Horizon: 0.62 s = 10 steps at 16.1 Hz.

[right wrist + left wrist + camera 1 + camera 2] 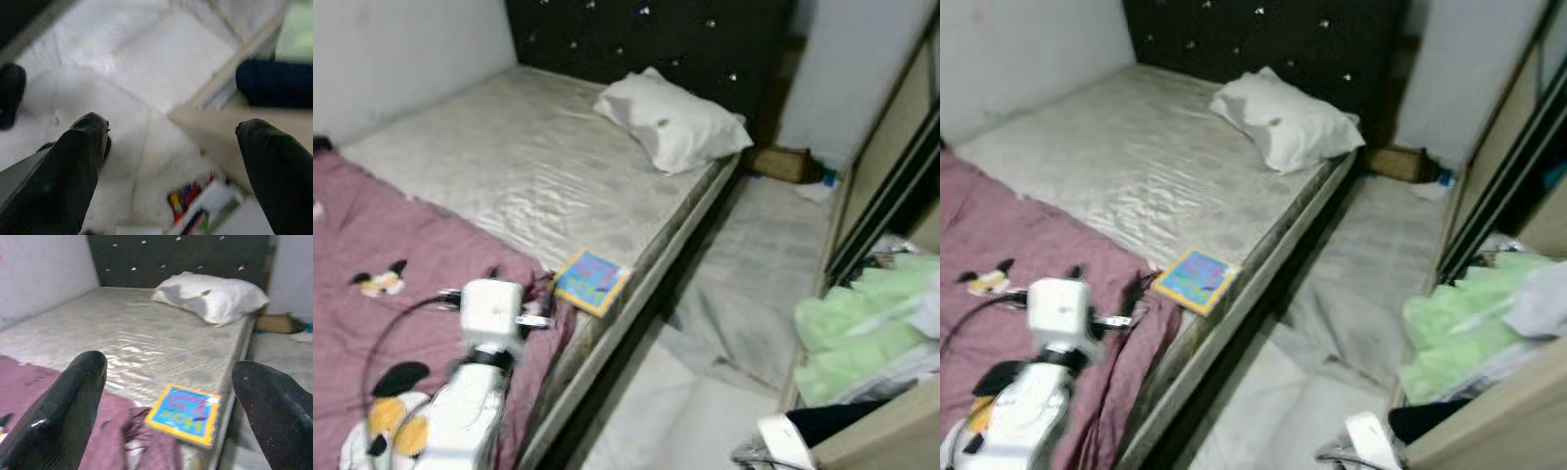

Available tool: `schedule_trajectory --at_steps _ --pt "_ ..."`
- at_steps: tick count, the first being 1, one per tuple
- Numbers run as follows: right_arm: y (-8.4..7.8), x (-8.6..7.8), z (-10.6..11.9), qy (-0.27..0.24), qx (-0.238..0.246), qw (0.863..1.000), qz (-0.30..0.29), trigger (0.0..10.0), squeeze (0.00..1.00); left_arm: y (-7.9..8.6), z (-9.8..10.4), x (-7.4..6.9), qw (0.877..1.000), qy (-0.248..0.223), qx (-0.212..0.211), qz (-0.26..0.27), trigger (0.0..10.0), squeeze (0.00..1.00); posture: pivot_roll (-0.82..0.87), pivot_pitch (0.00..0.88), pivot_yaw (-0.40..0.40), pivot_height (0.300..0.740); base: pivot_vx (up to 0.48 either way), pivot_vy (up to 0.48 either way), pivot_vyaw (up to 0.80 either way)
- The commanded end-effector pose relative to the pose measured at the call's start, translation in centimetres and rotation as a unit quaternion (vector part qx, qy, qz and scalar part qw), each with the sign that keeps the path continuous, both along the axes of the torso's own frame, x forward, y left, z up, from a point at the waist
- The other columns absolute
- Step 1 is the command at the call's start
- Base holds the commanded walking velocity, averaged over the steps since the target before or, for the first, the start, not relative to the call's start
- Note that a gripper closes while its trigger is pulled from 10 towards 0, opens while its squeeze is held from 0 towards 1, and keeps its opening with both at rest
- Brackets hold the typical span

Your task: Clean up the room

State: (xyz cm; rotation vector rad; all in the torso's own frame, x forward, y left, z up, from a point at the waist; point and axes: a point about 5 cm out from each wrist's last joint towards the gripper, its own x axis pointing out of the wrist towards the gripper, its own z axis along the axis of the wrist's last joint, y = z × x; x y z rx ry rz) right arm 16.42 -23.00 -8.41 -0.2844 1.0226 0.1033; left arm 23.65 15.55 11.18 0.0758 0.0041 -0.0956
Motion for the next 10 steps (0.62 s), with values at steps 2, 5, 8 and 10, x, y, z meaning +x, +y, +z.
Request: schedule_trajectory --at_steps 2,5,8,10 --pt "0.1 -0.6 -0.2 0.000 0.001 1.000 0.011 10.0 0.00 -0.5 0.2 -0.1 1.000 -0.003 -0.005 -0.003 10.0 0.00 0.04 0.046 0.008 0.740 0.000 0.000 0.80" --pt "0.2 0.1 0.1 -0.021 -0.001 1.000 0.013 10.0 0.00 -0.5 0.1 0.0 1.000 -0.002 -0.002 0.002 10.0 0.00 0.04 0.032 0.006 0.740 0.000 0.000 0.80" --pt "-0.4 2.1 1.4 -0.081 -0.008 0.997 -0.011 10.0 0.00 -0.2 0.1 0.3 1.000 -0.005 -0.001 0.015 10.0 0.00 0.04 0.005 0.010 0.740 0.000 0.000 0.79" --pt "-0.6 5.5 3.4 -0.152 0.004 0.987 -0.041 10.0 0.00 0.1 0.0 0.2 0.999 -0.007 0.003 0.039 10.0 0.00 0.03 0.000 0.019 0.740 0.000 0.000 0.79"
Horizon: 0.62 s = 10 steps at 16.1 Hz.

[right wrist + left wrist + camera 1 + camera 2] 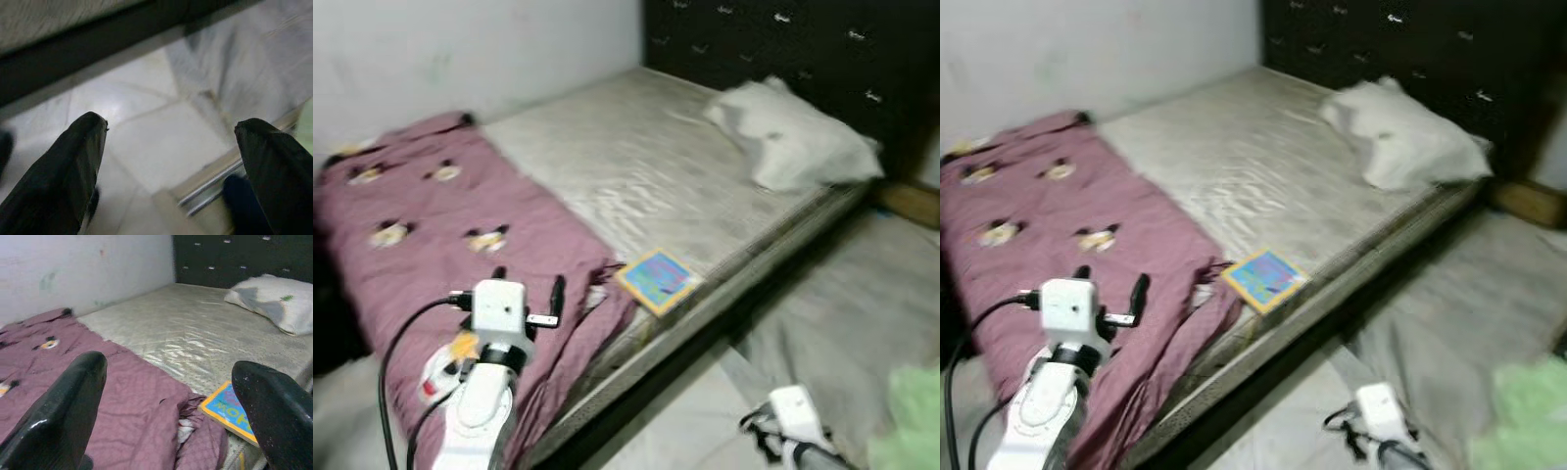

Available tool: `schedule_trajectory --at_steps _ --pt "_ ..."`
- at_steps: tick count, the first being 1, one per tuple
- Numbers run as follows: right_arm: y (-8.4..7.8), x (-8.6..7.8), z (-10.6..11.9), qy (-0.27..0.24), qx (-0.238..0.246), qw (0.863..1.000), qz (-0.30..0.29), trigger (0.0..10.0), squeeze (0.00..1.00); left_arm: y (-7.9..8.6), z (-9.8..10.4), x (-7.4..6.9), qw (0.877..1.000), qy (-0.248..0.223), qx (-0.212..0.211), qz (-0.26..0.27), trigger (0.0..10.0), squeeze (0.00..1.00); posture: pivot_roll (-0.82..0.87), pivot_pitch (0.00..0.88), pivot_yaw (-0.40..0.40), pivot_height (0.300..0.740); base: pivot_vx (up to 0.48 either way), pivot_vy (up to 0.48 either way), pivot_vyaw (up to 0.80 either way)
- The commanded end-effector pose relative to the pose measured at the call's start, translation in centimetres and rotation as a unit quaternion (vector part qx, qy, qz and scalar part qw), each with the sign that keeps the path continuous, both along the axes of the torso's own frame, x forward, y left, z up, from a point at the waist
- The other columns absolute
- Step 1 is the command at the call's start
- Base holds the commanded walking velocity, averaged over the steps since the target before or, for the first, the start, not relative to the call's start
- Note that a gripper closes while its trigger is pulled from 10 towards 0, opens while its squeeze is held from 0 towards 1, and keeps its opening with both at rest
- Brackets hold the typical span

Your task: Clean up the room

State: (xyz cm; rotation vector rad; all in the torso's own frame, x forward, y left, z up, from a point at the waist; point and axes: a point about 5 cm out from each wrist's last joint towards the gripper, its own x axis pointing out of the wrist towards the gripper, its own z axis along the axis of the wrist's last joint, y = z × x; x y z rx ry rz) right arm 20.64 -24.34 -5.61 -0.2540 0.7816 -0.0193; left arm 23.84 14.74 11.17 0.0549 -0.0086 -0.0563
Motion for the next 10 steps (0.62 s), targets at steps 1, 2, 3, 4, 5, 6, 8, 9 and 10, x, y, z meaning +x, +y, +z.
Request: schedule_trajectory --at_steps 1,2,3,4,5,6,8,9,10 --pt "0.7 2.7 1.7 -0.064 0.014 0.998 0.002 10.0 0.00 1.2 -0.3 0.0 1.000 0.007 0.009 0.027 10.0 0.00 0.03 0.000 0.020 0.740 0.000 0.000 0.79" --pt "0.6 4.2 3.1 -0.108 0.016 0.994 0.003 10.0 0.00 1.5 -0.4 0.1 0.999 0.011 0.004 0.033 10.0 0.00 0.03 0.000 0.022 0.740 0.000 0.000 0.79" --pt "0.3 5.0 4.1 -0.138 -0.002 0.990 0.019 10.0 0.00 1.5 -0.5 0.2 0.999 0.012 0.002 0.034 10.0 0.00 0.02 0.000 0.021 0.740 0.000 0.000 0.79" --pt "-0.1 5.8 5.5 -0.178 -0.002 0.984 0.020 10.0 0.00 1.5 -0.5 0.3 0.999 0.012 0.003 0.031 10.0 0.00 0.02 0.000 0.021 0.740 0.000 0.000 0.79" --pt "-0.2 5.9 5.7 -0.187 -0.003 0.982 0.023 10.0 0.00 1.5 -0.5 0.3 0.999 0.011 0.004 0.031 10.0 0.00 0.02 0.000 0.022 0.740 0.000 0.000 0.79" --pt "-0.5 5.9 6.4 -0.209 -0.006 0.977 0.029 10.0 0.00 1.5 -0.4 0.3 0.999 0.010 0.004 0.031 10.0 0.00 0.02 0.000 0.023 0.740 0.000 0.000 0.79" --pt "-0.5 5.7 8.2 -0.263 -0.005 0.963 0.052 10.0 0.00 1.5 -0.4 0.5 1.000 0.008 0.004 0.030 10.0 0.00 0.01 0.000 0.027 0.740 0.000 0.000 0.79" --pt "-0.2 5.5 8.9 -0.280 -0.005 0.958 0.060 10.0 0.00 1.5 -0.3 0.5 1.000 0.006 0.005 0.029 10.0 0.00 0.00 0.000 0.032 0.740 0.000 0.000 0.79" --pt "1.1 4.9 10.3 -0.312 -0.014 0.946 0.091 10.0 0.00 1.5 -0.2 0.5 1.000 0.002 0.006 0.024 10.0 0.00 0.00 0.001 0.040 0.740 0.000 0.000 0.56"
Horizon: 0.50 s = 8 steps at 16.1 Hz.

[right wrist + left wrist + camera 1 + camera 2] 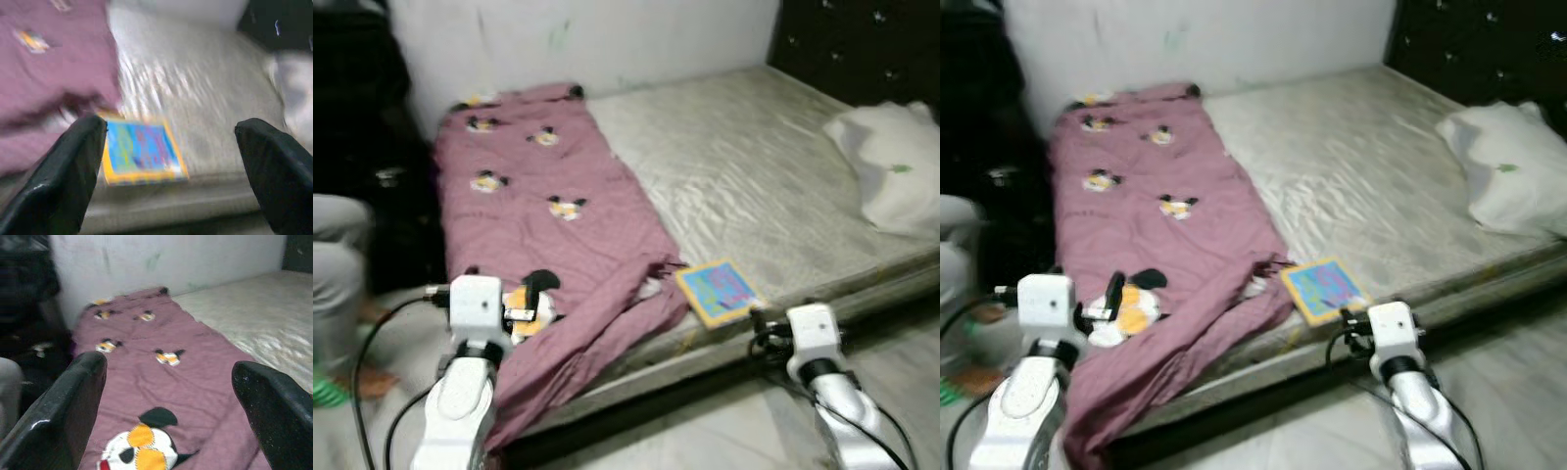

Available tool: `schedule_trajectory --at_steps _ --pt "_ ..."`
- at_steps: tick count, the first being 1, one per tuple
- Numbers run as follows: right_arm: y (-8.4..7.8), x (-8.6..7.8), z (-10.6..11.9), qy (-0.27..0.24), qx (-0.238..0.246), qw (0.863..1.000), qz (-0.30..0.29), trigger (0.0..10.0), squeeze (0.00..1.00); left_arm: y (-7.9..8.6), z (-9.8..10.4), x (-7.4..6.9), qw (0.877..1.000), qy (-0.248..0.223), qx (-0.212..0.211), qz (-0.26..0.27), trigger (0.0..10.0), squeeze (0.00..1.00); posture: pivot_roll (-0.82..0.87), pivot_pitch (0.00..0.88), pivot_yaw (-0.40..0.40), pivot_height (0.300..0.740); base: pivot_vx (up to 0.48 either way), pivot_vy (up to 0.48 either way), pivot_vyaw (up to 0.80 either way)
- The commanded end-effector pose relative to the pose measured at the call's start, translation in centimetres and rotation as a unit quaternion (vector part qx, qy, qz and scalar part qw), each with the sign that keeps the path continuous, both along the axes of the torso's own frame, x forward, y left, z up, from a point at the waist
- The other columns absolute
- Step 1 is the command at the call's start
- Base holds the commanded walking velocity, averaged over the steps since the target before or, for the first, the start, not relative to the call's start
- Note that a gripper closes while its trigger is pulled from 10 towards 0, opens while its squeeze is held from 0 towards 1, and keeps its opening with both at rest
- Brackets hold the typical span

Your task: Clean up the room

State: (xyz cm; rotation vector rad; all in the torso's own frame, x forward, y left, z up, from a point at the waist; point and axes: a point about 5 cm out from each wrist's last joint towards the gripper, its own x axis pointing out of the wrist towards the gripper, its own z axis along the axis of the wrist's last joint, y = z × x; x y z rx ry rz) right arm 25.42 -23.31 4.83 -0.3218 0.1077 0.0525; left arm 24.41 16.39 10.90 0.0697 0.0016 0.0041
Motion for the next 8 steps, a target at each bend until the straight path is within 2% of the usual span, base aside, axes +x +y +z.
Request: schedule_trajectory --at_steps 1,2,3,6,8 --pt "1.2 -0.4 0.9 -0.012 0.003 1.000 0.019 10.0 0.00 -0.1 0.1 0.0 1.000 -0.003 -0.003 -0.004 10.0 0.00 -0.01 0.001 0.044 0.740 0.000 0.000 0.56" --pt "2.0 -0.7 1.7 -0.025 0.017 0.999 0.027 10.0 0.00 0.0 0.0 0.0 1.000 -0.001 -0.006 0.001 10.0 0.00 -0.01 0.000 0.046 0.740 0.000 0.000 0.00" --pt "3.8 -0.9 3.3 -0.052 0.038 0.997 0.039 10.0 0.00 -0.3 0.0 0.0 1.000 0.000 -0.012 -0.008 10.0 0.00 -0.01 0.000 0.047 0.740 0.000 0.000 0.00" --pt "6.9 -0.4 5.8 -0.088 0.080 0.991 0.054 10.0 0.00 -0.7 0.1 0.0 1.000 -0.003 -0.011 -0.018 10.0 0.00 -0.01 0.000 0.046 0.740 0.000 0.000 0.00" --pt "7.6 -0.7 6.5 -0.087 0.090 0.991 0.057 10.0 0.00 -1.1 0.0 -0.1 1.000 -0.003 -0.012 -0.020 10.0 0.00 -0.02 0.003 0.039 0.740 0.000 0.000 0.77"
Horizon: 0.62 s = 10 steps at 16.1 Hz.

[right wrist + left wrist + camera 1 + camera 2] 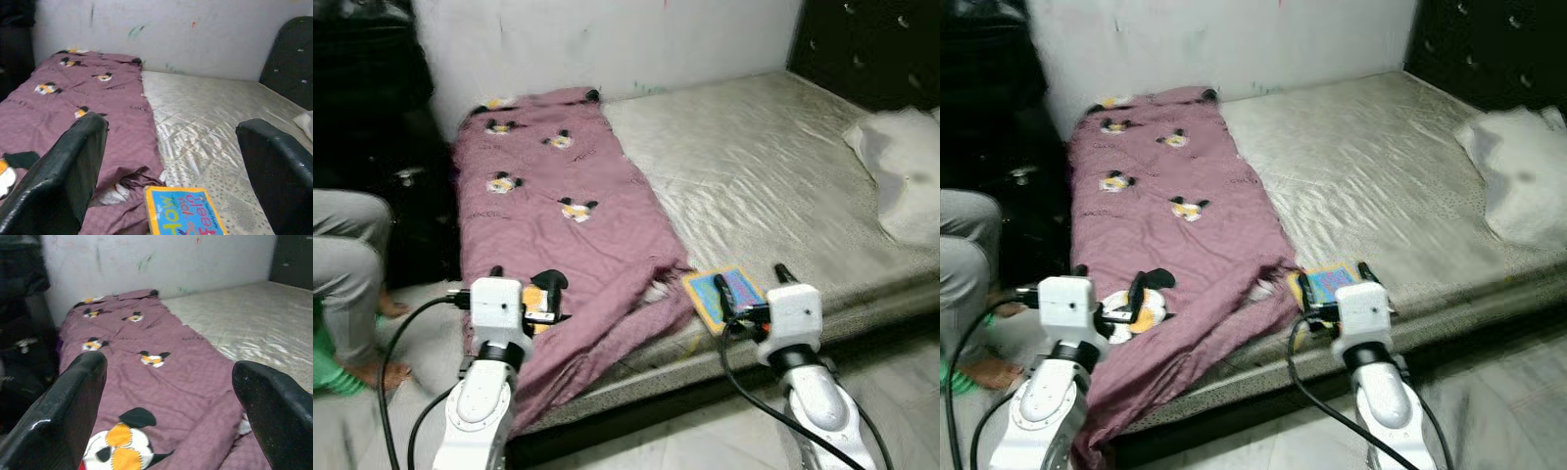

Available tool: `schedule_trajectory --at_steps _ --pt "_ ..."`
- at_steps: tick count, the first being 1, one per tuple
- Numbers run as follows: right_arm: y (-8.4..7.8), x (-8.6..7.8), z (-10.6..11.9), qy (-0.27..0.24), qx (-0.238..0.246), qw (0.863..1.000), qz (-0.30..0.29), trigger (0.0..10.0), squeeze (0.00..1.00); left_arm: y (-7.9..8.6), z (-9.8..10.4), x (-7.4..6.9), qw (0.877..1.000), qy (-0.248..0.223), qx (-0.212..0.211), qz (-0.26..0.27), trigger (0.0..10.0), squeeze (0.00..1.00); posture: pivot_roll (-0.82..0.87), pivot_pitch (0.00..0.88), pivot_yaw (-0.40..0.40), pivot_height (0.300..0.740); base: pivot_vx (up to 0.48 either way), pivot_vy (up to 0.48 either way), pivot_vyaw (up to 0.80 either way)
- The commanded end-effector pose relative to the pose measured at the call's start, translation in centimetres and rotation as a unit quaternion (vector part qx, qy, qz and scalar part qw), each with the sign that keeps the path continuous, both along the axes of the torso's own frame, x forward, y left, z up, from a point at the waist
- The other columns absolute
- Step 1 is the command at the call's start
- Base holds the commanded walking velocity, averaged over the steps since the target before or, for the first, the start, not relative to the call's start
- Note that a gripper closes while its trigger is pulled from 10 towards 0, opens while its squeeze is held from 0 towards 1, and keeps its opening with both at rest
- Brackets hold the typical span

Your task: Clean up the room

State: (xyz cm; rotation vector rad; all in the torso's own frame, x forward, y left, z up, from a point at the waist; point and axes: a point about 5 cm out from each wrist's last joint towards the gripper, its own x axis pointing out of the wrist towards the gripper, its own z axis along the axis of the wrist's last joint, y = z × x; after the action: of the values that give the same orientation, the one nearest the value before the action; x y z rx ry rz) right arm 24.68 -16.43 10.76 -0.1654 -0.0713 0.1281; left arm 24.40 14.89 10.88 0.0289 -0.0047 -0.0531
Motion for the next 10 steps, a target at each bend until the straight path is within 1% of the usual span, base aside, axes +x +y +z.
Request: schedule_trajectory --at_steps 1,2,3,5,8,9,10 --pt "0.8 0.0 0.6 -0.002 0.010 1.000 0.009 10.0 0.00 0.3 0.0 -0.1 1.000 -0.001 0.008 0.006 10.0 0.00 -0.02 0.004 0.038 0.740 0.000 0.000 0.77" --pt "1.1 -0.2 0.5 0.011 0.009 1.000 0.014 10.0 0.00 0.2 0.0 -0.1 1.000 -0.001 0.006 0.001 10.0 0.00 -0.02 0.006 0.039 0.740 0.000 0.000 0.61" --pt "1.3 -0.2 0.4 0.017 0.012 1.000 0.013 10.0 0.00 0.5 0.2 0.2 1.000 -0.005 0.009 0.006 10.0 0.00 -0.02 0.011 0.044 0.740 0.000 0.000 0.46" --pt "1.8 -0.2 0.4 0.022 0.022 0.999 0.012 10.0 0.00 0.6 0.5 0.3 1.000 -0.011 0.008 0.008 10.0 0.00 -0.02 0.016 0.047 0.740 0.000 0.000 0.00" --pt "2.5 -0.4 0.5 0.029 0.022 0.999 0.024 10.0 0.00 0.5 0.5 0.4 1.000 -0.008 -0.002 0.002 10.0 0.00 -0.03 0.024 0.042 0.740 0.000 0.000 0.00" --pt "2.4 -0.5 0.5 0.031 0.020 0.999 0.025 10.0 0.00 0.5 0.4 0.4 1.000 -0.003 -0.014 0.002 10.0 0.00 -0.03 0.027 0.039 0.740 0.000 0.000 0.00" --pt "2.4 -0.5 0.4 0.032 0.020 0.999 0.025 10.0 0.00 0.3 0.3 0.4 1.000 -0.001 -0.013 0.000 10.0 0.00 -0.03 0.029 0.037 0.740 0.000 0.000 0.00"
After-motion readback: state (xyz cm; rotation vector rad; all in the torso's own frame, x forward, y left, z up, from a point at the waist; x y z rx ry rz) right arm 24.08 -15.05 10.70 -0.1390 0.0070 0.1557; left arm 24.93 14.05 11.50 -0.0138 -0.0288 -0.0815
